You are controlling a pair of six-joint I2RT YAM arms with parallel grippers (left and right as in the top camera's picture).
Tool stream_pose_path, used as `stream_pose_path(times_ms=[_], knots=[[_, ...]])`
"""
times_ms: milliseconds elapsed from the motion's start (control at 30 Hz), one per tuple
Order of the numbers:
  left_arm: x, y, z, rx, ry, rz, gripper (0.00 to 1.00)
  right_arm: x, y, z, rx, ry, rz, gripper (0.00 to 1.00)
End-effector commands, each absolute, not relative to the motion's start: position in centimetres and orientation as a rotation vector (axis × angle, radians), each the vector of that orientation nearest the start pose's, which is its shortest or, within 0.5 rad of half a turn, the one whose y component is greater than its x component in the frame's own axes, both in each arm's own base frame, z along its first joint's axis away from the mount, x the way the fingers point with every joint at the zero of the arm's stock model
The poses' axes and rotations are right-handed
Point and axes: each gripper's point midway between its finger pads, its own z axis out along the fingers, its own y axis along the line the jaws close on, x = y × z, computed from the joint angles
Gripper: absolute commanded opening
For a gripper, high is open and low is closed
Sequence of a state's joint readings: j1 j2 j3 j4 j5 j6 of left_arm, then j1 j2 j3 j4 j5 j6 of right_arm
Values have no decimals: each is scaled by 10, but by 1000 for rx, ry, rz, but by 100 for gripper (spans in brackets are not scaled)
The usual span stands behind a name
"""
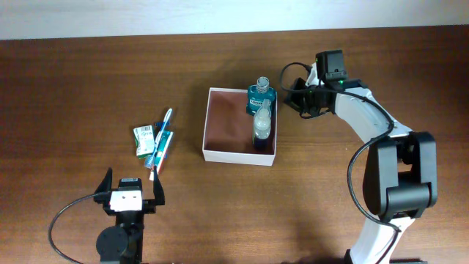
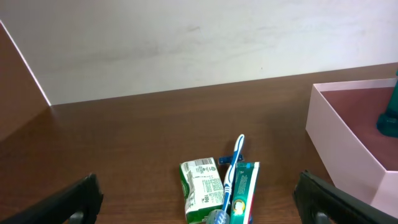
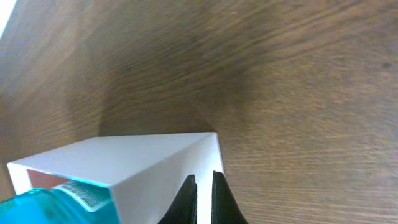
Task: Pack container
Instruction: 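Open the right gripper and withdraw it to the right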
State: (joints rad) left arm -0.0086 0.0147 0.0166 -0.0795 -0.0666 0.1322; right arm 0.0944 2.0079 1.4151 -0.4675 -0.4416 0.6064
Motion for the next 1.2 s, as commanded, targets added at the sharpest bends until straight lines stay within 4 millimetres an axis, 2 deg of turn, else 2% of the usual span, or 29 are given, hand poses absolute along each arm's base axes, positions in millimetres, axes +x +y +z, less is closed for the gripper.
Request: stream_pose_path(times_ms=[0,400,567,700,733,800,900,933,1000,1167], knots=[[246,9,158,82,1644,156,99,466,135,60,496,2673,863,4],[246,9,158,82,1644,156,99,463,164,66,392,2664,920,4],[246,9,158,82,1644,156,99,464,159,63,405,2669,888,4],[246,9,158,82,1644,156,99,466,143,57,383,2675,776,4],[246,9,158,82,1644,156,99,467,136,54,378,2679,732,7],[246,9,158,82,1644,156,99,468,122,51,376,2685,672,22],[246,9,158,82,1644,156,99,466,95,45,389,2708,585,56],[246,9,158,82,1644,156,100,464,86,42,411,2719,559,73],[246,9,158,82,1644,156,99,457,59,36,497,2747,487,97],[246,9,158,82,1644,156,100,445,13,27,640,2778,343,99]])
